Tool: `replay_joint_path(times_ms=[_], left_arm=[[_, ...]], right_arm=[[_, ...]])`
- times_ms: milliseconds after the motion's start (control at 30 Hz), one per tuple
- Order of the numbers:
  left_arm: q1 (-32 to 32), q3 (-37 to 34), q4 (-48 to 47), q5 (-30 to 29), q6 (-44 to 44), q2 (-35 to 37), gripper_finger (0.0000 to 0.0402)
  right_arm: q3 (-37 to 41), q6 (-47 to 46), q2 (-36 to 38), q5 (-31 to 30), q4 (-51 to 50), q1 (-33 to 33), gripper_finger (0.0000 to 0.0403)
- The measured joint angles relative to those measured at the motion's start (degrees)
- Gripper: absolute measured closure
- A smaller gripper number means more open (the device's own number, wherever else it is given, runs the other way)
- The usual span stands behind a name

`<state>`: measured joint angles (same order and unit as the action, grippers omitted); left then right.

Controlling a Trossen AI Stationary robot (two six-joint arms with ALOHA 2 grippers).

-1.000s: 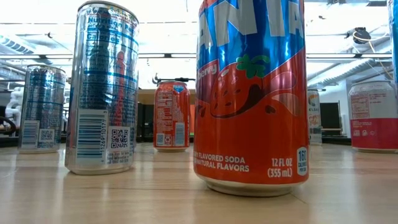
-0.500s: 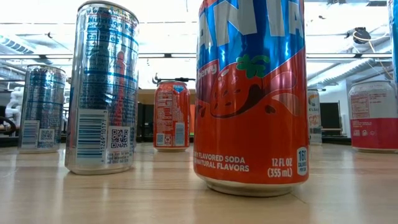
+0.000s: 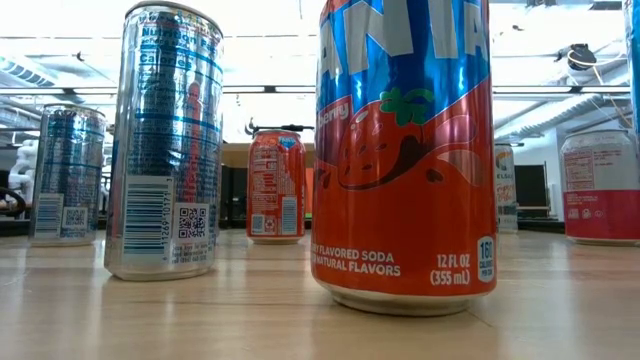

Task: Place canned beverage on shelf
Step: Put the top left orange soda can on the shelf

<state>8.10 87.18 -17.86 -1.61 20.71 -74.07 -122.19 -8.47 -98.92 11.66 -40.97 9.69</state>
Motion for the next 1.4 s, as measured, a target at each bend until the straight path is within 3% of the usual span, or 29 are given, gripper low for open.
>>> replay_joint_path(times_ms=[200,700,833,1067,1400], left_arm=[[-0.02,-0.03,-0.75,-0.93,0.04,-0.30,0.0111],[0.04,-0.03,-1.41,-2.54,-0.04,-0.19,0.0111],[0.02,-0.03,-1.37,-2.39,-0.24,-0.19,0.0093],[0.02,-0.03,-0.45,0.06,0.28,0.98,0.0009],[0.13,0.04,-0.53,0.06,-0.27,7.19,0.0020]], right_arm=[[0.00,-0.10,-0.93,-1.33,2.52,0.00,0.0025],[0.01,0.09,-1.11,-1.45,2.51,0.22,0.0132],[0.02,0.13,-1.11,-1.33,2.53,0.37,0.0135],[0.00,0.40,-0.98,0.52,2.94,0.79,0.0134],[0.11,-1.58,-0.96,6.20,3.22,3.20,0.0134]])
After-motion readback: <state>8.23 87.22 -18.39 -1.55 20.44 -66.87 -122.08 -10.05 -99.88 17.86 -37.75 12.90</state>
